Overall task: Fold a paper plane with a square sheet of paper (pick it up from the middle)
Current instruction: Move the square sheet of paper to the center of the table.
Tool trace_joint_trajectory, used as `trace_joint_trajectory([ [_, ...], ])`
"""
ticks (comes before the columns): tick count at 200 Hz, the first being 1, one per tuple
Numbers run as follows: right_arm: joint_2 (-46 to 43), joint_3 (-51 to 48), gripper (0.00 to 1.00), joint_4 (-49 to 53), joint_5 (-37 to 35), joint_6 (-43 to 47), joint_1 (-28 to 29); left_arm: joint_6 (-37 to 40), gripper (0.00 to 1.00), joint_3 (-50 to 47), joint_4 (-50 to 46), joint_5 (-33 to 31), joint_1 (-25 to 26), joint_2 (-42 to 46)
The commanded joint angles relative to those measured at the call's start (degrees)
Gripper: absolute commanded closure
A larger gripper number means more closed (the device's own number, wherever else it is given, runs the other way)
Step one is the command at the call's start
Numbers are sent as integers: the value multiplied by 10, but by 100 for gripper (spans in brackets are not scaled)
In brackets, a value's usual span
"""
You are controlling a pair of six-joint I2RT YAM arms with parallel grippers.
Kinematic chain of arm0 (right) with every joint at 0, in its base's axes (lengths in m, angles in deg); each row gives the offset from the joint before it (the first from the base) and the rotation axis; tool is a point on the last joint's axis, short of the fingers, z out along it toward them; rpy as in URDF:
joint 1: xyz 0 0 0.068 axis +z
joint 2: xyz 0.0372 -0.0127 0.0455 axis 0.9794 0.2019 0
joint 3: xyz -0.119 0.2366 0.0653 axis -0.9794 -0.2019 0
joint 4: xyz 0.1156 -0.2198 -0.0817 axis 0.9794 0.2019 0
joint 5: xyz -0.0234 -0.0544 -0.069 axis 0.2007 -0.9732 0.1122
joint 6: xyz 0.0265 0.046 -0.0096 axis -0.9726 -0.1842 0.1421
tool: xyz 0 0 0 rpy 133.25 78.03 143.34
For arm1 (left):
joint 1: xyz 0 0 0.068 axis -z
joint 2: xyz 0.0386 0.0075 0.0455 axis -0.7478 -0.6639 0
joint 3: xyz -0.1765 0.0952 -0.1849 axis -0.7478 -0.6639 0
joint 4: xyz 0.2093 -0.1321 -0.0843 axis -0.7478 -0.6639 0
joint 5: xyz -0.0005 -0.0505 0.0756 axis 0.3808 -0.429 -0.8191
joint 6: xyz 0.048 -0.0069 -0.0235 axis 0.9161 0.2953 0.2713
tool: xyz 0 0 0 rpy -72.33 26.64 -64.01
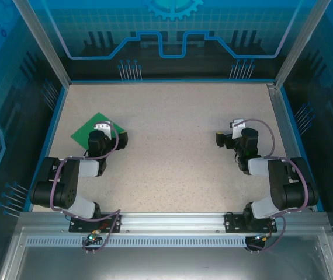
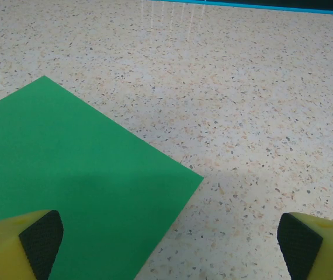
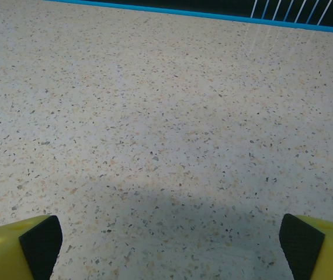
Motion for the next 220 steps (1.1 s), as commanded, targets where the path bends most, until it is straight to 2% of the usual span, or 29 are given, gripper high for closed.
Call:
trace_joint_trajectory([
  [1, 6, 11, 1, -19, 7, 8, -3, 12, 1, 15, 23, 15, -8, -6],
  [171, 4, 7, 1, -24, 14, 11, -3, 11, 2, 15, 17, 13, -8, 4],
  [187, 0, 5, 0, -26, 16, 16, 2, 5, 1, 38, -62, 6, -8, 47],
  [204, -17, 7, 1, -10, 3, 20, 8, -62, 2, 100, -234, -30, -12, 91],
  [220, -61, 34, 1, 83, -20, 17, 20, -125, 1, 147, -340, -33, -17, 112],
])
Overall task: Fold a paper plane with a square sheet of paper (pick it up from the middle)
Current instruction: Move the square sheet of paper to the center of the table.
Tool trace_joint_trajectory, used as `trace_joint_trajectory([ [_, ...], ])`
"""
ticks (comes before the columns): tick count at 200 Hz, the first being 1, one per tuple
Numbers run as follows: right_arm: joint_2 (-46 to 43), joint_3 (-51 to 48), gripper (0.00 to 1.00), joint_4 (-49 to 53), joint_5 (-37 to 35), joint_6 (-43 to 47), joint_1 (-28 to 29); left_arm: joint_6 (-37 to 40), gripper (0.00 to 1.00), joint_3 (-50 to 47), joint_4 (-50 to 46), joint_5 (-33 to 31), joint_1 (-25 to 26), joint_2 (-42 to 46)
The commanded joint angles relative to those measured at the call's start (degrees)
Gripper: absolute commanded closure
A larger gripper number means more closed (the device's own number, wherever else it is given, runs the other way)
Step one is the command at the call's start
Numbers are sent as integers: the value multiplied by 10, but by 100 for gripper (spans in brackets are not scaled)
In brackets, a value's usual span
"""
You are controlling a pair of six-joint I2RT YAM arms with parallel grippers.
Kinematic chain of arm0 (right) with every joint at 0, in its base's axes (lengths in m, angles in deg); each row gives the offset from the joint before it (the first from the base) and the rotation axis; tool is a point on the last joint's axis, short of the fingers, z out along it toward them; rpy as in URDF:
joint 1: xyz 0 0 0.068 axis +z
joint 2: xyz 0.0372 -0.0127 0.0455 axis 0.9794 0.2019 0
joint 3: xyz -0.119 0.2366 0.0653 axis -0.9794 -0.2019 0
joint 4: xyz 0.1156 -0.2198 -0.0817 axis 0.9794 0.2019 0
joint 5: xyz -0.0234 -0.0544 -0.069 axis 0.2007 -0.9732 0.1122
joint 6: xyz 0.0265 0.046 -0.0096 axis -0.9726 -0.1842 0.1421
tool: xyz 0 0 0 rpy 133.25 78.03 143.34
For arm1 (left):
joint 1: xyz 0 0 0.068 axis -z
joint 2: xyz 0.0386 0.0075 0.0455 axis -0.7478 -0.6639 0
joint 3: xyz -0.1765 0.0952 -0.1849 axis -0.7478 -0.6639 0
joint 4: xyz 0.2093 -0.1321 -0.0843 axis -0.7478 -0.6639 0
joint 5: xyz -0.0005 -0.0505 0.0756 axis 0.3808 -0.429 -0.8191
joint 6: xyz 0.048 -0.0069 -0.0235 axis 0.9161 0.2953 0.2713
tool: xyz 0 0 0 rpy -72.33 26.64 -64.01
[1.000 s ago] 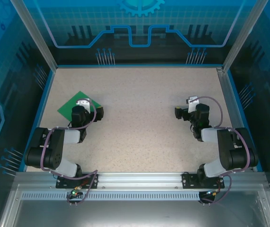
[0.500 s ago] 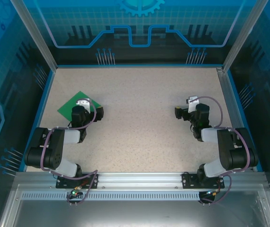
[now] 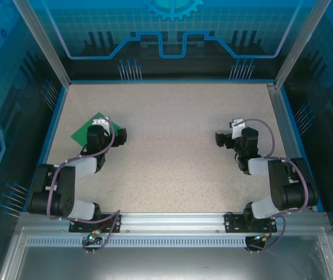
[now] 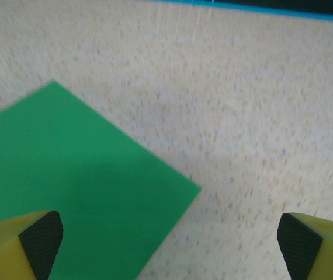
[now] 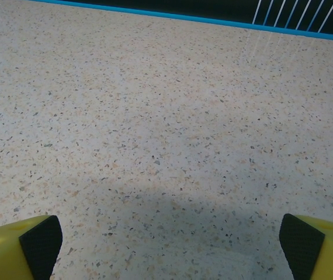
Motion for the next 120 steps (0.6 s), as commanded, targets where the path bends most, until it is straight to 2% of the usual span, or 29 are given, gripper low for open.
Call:
trace_joint_trajectory([
  [1, -57, 37, 1, 88, -20, 4, 17, -93, 2, 76, -180, -20, -14, 49],
  [17, -98, 97, 1, 257, -18, -43, 17, -118, 1, 89, -206, 12, -14, 65],
  [34, -131, 117, 1, 340, 17, -53, 22, -157, 1, 90, -205, 27, -14, 77],
  [47, -163, 109, 1, 357, 51, -73, 23, -182, 1, 107, -226, 29, -14, 69],
  [66, -193, 112, 1, 390, 56, -137, 22, -200, 2, 164, -300, 19, -15, 34],
  [82, -195, 128, 1, 435, 59, -204, 22, -202, 1, 201, -332, 40, -15, -3],
  [120, -148, 164, 0, 500, 116, -210, 22, -221, 2, 278, -397, 73, -14, -99],
])
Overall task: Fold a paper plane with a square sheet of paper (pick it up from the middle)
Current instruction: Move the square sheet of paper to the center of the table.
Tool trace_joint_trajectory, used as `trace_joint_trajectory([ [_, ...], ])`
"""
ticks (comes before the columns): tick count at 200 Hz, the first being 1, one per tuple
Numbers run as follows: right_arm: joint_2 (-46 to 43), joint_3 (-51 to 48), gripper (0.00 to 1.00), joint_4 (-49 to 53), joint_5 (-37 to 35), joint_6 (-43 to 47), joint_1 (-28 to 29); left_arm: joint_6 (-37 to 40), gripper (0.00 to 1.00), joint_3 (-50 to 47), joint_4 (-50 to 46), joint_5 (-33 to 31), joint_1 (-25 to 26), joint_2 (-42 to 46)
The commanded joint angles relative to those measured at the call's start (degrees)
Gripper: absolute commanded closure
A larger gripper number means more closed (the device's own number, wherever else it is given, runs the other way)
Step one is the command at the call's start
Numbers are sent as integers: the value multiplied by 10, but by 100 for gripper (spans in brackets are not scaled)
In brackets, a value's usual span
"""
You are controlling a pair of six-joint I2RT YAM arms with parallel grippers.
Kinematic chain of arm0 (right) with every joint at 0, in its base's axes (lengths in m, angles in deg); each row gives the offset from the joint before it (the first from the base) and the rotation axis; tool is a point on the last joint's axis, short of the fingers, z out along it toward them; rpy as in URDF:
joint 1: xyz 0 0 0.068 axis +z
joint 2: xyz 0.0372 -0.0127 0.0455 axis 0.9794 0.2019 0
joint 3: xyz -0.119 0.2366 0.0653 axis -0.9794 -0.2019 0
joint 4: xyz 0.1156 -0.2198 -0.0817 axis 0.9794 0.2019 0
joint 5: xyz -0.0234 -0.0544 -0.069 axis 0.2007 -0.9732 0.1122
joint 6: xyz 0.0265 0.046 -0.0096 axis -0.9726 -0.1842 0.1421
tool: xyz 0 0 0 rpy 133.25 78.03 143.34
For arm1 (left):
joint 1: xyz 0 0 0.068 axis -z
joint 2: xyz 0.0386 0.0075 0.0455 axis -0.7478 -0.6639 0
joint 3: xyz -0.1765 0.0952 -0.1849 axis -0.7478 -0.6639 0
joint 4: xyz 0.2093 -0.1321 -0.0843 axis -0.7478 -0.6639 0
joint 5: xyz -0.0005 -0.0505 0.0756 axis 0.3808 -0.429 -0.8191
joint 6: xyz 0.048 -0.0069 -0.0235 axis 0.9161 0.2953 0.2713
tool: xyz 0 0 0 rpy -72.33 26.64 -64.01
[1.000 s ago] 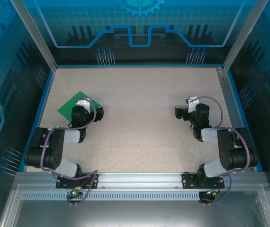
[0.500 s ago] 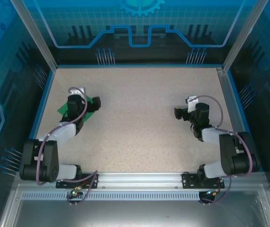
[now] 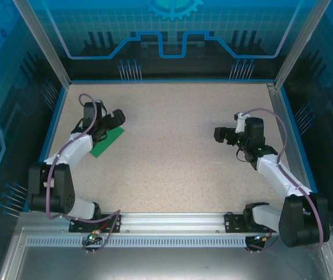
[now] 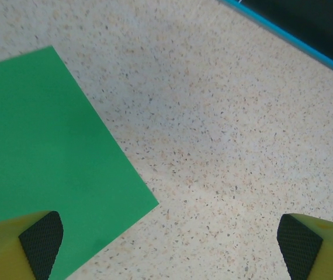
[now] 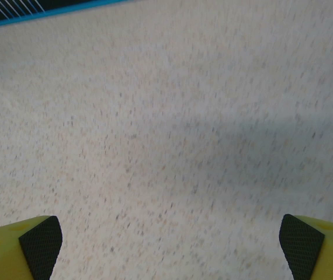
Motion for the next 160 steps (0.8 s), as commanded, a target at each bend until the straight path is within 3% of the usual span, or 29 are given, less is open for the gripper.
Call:
trace_joint_trajectory([
  [1, 26, 27, 1, 73, 50, -35, 6, -28, 2, 49, -83, 35, -4, -53],
  [100, 57, 34, 0, 86, 50, -40, 6, -59, 2, 122, -153, 39, -4, -170],
  [160, 62, 33, 1, 85, 80, -38, 7, -21, 2, 181, -163, -22, -4, -204],
])
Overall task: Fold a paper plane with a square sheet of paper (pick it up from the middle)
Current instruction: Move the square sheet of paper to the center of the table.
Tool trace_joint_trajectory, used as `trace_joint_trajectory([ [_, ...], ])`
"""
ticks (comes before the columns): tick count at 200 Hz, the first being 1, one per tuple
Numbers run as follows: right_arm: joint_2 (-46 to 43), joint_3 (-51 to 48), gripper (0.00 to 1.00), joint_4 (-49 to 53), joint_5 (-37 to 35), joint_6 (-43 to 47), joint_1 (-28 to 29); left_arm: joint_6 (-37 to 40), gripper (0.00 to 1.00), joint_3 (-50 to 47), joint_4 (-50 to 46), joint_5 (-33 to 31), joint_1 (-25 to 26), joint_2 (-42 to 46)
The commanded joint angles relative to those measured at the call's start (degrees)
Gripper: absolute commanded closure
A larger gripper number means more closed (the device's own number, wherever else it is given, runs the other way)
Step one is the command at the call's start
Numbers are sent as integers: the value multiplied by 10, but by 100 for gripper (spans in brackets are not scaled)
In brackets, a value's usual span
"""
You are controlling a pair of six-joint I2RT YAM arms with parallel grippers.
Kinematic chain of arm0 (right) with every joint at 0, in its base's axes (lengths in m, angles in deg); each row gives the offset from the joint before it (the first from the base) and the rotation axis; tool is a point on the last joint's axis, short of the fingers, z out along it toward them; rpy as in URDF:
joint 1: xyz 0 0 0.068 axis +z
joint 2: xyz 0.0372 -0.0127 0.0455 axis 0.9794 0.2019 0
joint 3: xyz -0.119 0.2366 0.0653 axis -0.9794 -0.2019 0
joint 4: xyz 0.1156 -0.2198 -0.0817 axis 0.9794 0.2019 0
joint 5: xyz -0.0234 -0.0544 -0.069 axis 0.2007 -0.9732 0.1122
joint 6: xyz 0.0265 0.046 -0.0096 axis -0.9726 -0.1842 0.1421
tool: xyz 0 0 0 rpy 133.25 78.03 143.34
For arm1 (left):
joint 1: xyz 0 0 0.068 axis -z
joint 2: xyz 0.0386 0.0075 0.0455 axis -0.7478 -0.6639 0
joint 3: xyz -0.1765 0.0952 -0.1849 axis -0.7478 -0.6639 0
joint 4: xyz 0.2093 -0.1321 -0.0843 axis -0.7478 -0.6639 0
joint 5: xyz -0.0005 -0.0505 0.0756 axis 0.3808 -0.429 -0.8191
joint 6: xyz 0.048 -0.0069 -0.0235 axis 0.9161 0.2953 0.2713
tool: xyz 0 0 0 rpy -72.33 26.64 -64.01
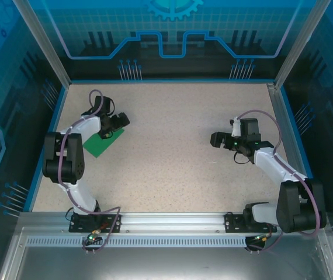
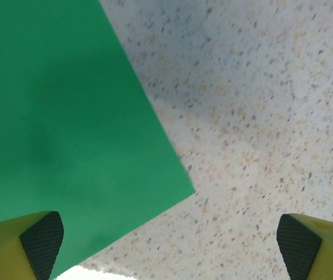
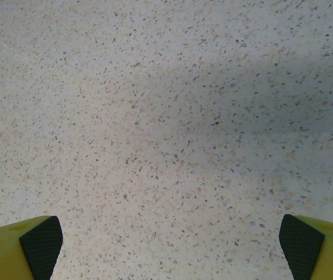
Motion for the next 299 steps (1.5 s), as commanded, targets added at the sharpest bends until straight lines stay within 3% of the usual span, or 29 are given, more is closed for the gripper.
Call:
trace_joint_trajectory([
  [1, 0, 12, 1, 8, 23, -5, 6, 20, 2, 38, -16, -33, -5, -20],
  [39, 2, 7, 1, 12, 31, -5, 6, 17, 2, 87, -49, -40, -5, -77],
  [108, 0, -13, 0, 13, 40, -6, 6, -8, 5, 56, -63, 42, -5, -104],
  [116, -1, -14, 1, 14, 40, -6, 6, -15, 5, 41, -51, 60, -5, -103],
  [121, -2, -15, 1, 16, 39, -6, 6, -18, 11, 36, -48, 66, -4, -103],
  [133, -4, -18, 1, 18, 39, -8, 6, -15, 7, 25, -52, 68, -3, -92],
  [175, -19, -24, 0, 30, 42, -9, 6, -9, 10, -32, -35, 112, 16, -28],
  [242, -80, -36, 1, 67, 31, -14, 7, -6, 14, -30, -55, 140, 113, -52],
  [299, -115, -61, 1, 72, 32, -33, 7, -99, 13, -64, 20, 172, 238, -57],
])
